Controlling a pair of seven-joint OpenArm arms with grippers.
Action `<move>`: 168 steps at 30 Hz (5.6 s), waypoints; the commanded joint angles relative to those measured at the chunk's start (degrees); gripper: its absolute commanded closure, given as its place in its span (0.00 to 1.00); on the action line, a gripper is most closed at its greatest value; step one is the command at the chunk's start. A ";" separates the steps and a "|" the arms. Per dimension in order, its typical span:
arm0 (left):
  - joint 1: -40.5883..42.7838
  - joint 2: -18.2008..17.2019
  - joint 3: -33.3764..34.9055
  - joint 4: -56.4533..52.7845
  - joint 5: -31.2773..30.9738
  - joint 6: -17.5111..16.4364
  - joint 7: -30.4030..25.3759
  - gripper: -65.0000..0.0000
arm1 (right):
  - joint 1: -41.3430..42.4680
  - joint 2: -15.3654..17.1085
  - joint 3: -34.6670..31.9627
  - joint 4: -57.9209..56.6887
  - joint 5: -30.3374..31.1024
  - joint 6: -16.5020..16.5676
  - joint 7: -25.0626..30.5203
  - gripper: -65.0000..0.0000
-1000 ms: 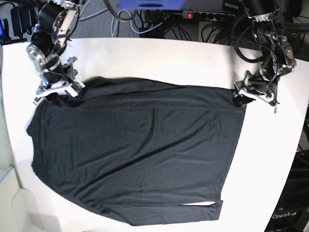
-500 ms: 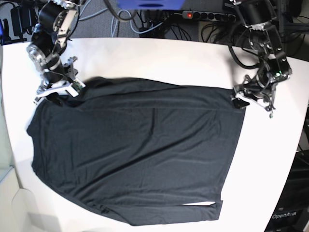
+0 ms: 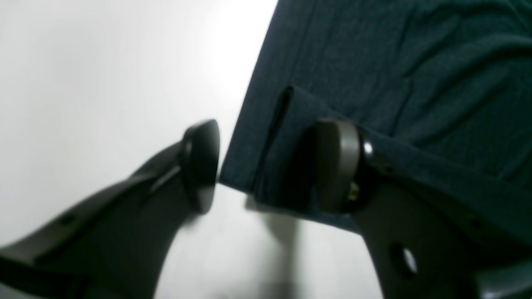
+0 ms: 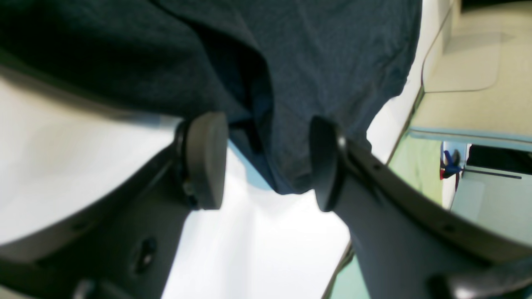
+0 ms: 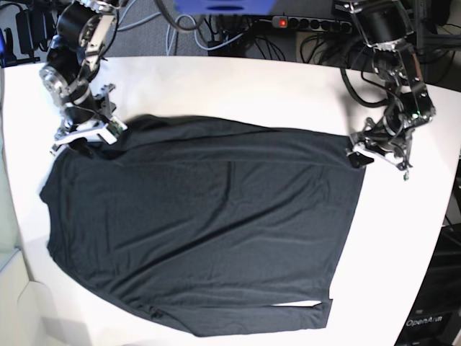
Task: Fold the T-shirt properly
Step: 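Hold the stretched shirt edge with both grippers, then open the right gripper and lift it away from the shirt corner, then lower the right gripper back onto the shirt edge and close it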
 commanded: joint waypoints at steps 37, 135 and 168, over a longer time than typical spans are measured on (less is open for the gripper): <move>-2.04 0.14 -0.21 1.01 -0.40 0.15 1.13 0.95 | 2.42 0.31 2.21 1.34 3.89 -0.59 0.62 0.50; -2.83 0.14 -0.12 1.01 -0.40 -0.12 0.96 0.96 | 33.72 -3.46 18.12 -2.96 42.57 2.35 -99.46 0.50; -3.71 -1.00 -0.38 0.84 0.22 0.24 0.60 0.96 | -6.55 13.50 -23.29 8.29 19.97 2.35 -36.39 0.50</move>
